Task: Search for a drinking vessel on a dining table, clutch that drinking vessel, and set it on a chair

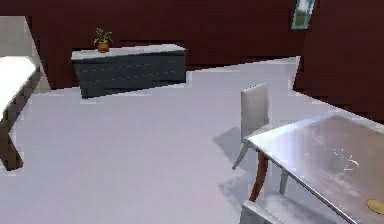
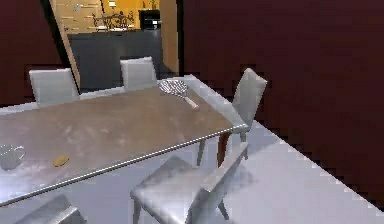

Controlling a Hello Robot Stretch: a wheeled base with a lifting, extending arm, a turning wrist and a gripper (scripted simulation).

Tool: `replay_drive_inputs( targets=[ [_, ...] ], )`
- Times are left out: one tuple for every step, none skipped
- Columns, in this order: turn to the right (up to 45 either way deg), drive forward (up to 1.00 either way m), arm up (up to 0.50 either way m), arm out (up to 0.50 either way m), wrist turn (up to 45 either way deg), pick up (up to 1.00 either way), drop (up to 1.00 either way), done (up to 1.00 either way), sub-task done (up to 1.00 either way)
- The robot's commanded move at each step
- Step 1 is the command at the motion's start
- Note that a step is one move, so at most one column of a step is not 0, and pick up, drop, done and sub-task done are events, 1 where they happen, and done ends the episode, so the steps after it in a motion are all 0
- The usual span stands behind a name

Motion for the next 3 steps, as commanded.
replay_drive_inputs(
  targets=[
    [45.0, 0.00, 0.00, 0.00, 0.0, 0.00, 0.00, 0.00, 0.00],
    [6.0, 0.00, 0.00, 0.00, 0.0, 0.00, 0.00, 0.00, 0.00],
    [0.0, 0.25, 0.00, 0.00, 0.0, 0.00, 0.00, 0.00, 0.00]
  ],
)
